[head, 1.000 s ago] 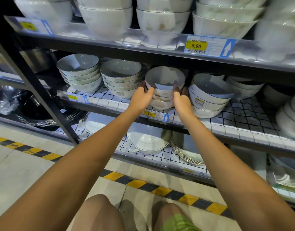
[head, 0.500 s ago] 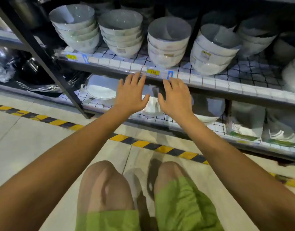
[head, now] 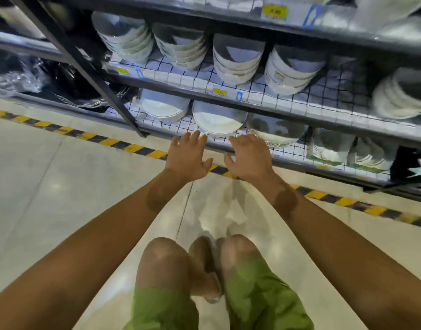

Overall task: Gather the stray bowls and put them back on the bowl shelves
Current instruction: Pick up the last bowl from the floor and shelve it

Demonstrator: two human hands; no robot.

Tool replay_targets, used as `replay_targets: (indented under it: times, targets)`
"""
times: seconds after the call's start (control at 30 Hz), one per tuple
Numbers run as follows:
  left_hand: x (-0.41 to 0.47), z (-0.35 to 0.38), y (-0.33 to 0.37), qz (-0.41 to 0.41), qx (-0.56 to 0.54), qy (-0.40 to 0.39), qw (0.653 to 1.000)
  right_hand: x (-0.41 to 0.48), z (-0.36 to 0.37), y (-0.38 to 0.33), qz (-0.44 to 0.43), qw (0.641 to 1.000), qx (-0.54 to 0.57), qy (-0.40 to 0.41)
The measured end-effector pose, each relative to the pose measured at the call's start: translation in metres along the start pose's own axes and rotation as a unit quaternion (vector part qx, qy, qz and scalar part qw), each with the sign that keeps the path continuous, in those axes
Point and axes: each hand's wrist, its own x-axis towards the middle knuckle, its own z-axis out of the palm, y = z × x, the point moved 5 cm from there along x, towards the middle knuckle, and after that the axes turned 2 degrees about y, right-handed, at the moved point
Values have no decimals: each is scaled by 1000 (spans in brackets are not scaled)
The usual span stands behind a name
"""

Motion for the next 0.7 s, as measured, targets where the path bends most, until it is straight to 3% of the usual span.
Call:
replay_targets:
  times: [0.4, 0.7]
  targets:
    - [-125, -208, 97, 61, 13, -56, 996, -161, -207, -3, 3, 1000, 6, -5]
    - [-174, -256, 195, 188, 50, -88, 977, -275, -260, 55, 125, 992, 24, 24]
